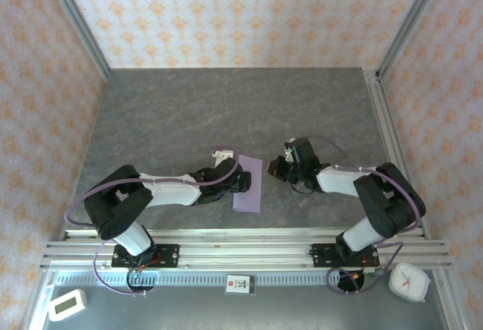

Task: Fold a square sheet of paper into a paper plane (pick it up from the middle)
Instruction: Hold the square sheet of paper at the center of the table.

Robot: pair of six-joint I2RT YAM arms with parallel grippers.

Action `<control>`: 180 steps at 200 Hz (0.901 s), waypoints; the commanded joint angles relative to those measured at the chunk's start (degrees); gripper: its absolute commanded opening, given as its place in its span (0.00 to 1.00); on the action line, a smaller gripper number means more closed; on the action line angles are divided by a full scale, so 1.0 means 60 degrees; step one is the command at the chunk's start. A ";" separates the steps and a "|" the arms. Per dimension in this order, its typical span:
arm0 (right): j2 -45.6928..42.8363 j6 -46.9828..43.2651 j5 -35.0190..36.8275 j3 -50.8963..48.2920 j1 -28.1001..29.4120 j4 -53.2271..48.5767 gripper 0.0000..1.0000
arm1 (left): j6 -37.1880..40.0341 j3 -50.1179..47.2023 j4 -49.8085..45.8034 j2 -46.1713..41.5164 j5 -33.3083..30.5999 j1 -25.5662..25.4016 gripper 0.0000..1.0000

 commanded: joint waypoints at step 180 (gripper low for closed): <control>0.0479 0.0081 0.0197 0.0341 0.0503 0.0288 0.00 | 0.0286 0.0185 0.0691 0.0914 0.0736 -0.0125 1.00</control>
